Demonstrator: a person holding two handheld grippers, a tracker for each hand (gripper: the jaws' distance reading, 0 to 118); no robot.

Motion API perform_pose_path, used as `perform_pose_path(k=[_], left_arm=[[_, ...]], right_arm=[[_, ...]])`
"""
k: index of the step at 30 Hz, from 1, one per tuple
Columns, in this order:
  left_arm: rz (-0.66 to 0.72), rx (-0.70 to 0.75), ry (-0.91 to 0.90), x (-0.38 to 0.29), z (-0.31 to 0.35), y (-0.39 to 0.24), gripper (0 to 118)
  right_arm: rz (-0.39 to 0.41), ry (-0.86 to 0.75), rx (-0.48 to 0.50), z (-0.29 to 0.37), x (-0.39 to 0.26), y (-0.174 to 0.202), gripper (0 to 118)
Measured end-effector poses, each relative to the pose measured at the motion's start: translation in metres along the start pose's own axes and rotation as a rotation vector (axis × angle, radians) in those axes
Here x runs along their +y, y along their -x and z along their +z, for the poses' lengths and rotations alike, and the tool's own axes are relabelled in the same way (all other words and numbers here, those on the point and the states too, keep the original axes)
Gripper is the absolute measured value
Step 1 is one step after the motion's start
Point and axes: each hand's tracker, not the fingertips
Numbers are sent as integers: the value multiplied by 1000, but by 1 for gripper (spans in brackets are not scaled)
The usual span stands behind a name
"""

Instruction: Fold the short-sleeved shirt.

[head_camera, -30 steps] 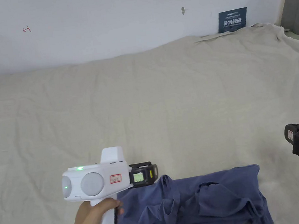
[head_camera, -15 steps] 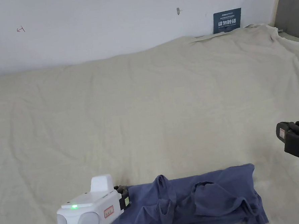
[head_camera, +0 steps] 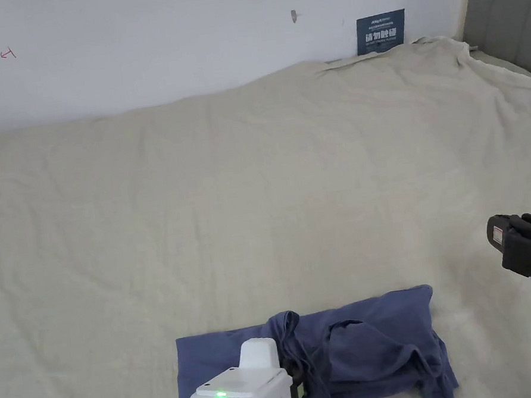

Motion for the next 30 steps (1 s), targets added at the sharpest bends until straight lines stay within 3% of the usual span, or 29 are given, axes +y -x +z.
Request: perform_pose_path(k=[12,18,23,27,30], left_arm=[[-11,-35,-3,8,-7,-18,0],[49,-98,-40,32,29,-6,0],[57,-151,-23,60,66,25,0],[186,-209,-4,72,90,68,0],[254,-223,7,74,98,101,12]], right_arm=[[-7,-2,-21,6,-1,-10,0],[-4,-4,-16,5,2,-6,0],[5,-10,-7,4,6,0,0],[9,-13,2,3,8,6,0],[11,-11,7,1,9,10,0]])
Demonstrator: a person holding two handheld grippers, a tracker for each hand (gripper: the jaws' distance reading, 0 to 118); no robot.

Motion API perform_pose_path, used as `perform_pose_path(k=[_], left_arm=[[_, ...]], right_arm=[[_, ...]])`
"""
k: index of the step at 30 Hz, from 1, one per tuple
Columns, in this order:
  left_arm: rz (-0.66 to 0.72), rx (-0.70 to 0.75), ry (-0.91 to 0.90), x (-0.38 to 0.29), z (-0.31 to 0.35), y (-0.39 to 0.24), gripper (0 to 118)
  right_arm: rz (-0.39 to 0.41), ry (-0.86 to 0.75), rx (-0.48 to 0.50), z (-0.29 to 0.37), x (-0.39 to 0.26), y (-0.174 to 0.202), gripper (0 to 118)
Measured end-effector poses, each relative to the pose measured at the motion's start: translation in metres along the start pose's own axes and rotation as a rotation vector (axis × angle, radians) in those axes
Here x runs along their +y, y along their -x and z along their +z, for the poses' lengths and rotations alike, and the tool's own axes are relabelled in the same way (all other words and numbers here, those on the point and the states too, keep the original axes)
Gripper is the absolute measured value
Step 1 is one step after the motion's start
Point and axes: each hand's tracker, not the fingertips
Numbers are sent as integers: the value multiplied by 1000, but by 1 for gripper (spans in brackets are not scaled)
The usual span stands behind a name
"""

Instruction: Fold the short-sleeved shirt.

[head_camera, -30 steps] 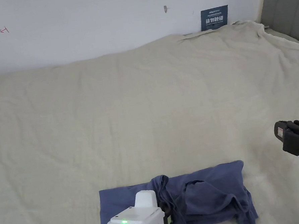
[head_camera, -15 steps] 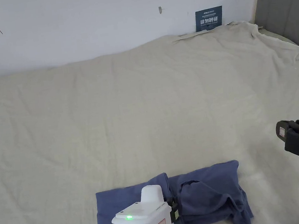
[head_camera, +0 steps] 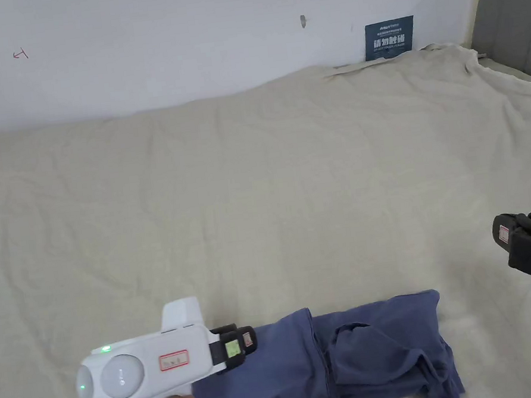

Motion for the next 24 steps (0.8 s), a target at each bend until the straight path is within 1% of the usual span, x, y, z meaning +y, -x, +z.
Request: perform_pose_path(k=[1,2,3,4,6,7,8,14,16,19,23,24], left_arm=[[14,1,10,2,4,11,18],[26,9,14,4,7,21,27],[34,20,12,5,9,30,44],[37,35,17,5,10,37,59],[40,76,23,4,11,52,84],[41,85,29,3,11,58,92],[48,93,32,1,10,65,97],[133,65,68,-11,-5,101,96],[144,60,81,-15,-11,108,90],[148,40,104,-22,-21,115,78],[147,30,124,-29,-32,113,76],[126,28,112,-30,-32,112,73]], right_arm=[[-1,1,3,-1,0,2,0],[-2,2,6,-1,0,3,0],[-1,2,9,-2,0,5,0],[0,2,10,-2,1,6,0],[1,5,15,-4,1,9,0],[2,7,17,-5,1,10,0],[5,11,18,-6,1,11,0],[10,26,22,-11,-1,14,0],[10,31,21,-12,-2,14,0],[13,39,18,-13,-3,13,0],[9,47,15,-13,-5,11,0],[8,48,13,-13,-5,11,0]])
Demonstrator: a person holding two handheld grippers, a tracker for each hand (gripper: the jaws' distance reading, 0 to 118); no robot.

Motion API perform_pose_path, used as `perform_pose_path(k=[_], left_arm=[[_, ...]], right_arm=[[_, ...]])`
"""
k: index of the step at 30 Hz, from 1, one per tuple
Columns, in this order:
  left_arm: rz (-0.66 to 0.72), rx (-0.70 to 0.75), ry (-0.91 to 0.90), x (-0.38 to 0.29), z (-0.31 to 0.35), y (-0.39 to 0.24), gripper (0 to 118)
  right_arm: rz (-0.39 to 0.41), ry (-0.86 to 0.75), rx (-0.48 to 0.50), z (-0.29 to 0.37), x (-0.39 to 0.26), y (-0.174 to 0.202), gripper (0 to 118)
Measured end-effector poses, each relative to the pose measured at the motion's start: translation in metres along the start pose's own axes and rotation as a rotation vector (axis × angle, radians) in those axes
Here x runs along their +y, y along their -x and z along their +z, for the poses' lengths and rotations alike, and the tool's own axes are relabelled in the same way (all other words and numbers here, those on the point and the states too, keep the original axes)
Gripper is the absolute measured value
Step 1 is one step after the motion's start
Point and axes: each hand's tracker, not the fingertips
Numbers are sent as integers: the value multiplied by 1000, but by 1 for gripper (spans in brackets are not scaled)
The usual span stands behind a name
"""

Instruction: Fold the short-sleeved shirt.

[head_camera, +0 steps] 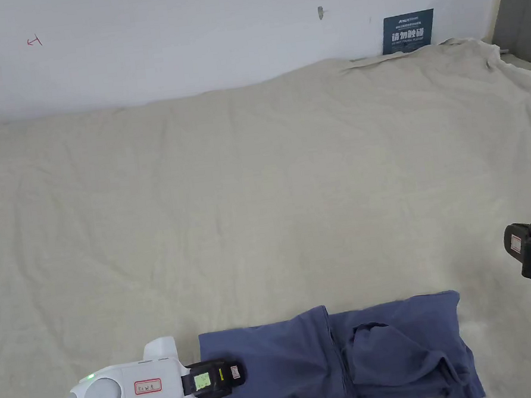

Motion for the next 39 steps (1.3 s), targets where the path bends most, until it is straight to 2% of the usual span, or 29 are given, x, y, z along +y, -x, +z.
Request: perform_pose_path(k=[1,3,4,7,9,18,29,34,39], left_arm=[[-2,-5,-4,0,1,0,66],[-5,-4,-10,0,0,0,37],[-8,-1,-11,-1,-2,1,28],[-2,1,-13,-4,-4,8,13],[27,-12,-21,-4,0,9,10],[-26,77,-66,6,41,-23,7],[32,239,-112,28,128,-14,7],[-1,228,-100,42,133,-47,7],[-127,167,-41,53,104,-105,7]], right_arm=[[-1,0,-1,0,0,0,0],[-2,0,-4,1,0,-1,0],[-3,1,-5,1,-1,-1,0],[-5,2,-7,1,-1,-2,0],[-6,2,-9,1,-1,-3,0],[-2,-3,7,0,4,0,0],[3,-12,33,-2,5,4,0],[1,-13,43,-3,4,5,0],[-1,-16,42,-2,3,4,0]])
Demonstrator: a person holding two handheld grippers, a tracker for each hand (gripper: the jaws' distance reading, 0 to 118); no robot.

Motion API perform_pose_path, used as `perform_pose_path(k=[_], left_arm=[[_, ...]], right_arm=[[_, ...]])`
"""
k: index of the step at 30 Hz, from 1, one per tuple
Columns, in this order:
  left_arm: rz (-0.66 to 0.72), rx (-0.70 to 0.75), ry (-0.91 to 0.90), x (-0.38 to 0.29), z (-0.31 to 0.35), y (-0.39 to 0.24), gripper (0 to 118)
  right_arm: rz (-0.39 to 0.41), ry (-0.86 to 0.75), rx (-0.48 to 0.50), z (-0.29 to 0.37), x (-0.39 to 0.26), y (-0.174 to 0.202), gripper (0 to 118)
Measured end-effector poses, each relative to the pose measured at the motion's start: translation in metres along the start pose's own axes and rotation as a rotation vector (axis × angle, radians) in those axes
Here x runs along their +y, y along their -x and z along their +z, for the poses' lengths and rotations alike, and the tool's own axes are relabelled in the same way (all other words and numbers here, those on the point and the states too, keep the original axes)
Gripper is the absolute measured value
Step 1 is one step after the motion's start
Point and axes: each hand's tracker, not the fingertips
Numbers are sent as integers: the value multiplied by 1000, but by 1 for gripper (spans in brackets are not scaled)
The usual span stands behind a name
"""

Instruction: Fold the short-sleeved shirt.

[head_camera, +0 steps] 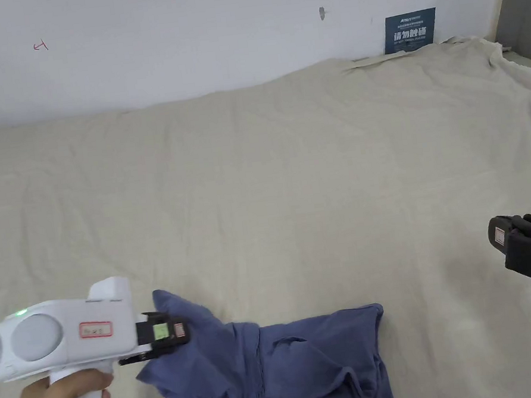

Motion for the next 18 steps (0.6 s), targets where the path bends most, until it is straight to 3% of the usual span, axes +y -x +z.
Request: perform_pose_path(k=[10,18], left_arm=[[-158,-134,155,7,-88,-94,7],[-178,-106,272,-17,-169,-142,7]], right_arm=[[-21,-6,-13,8,-4,-12,0],[-35,-2,-34,14,-8,-23,0]])
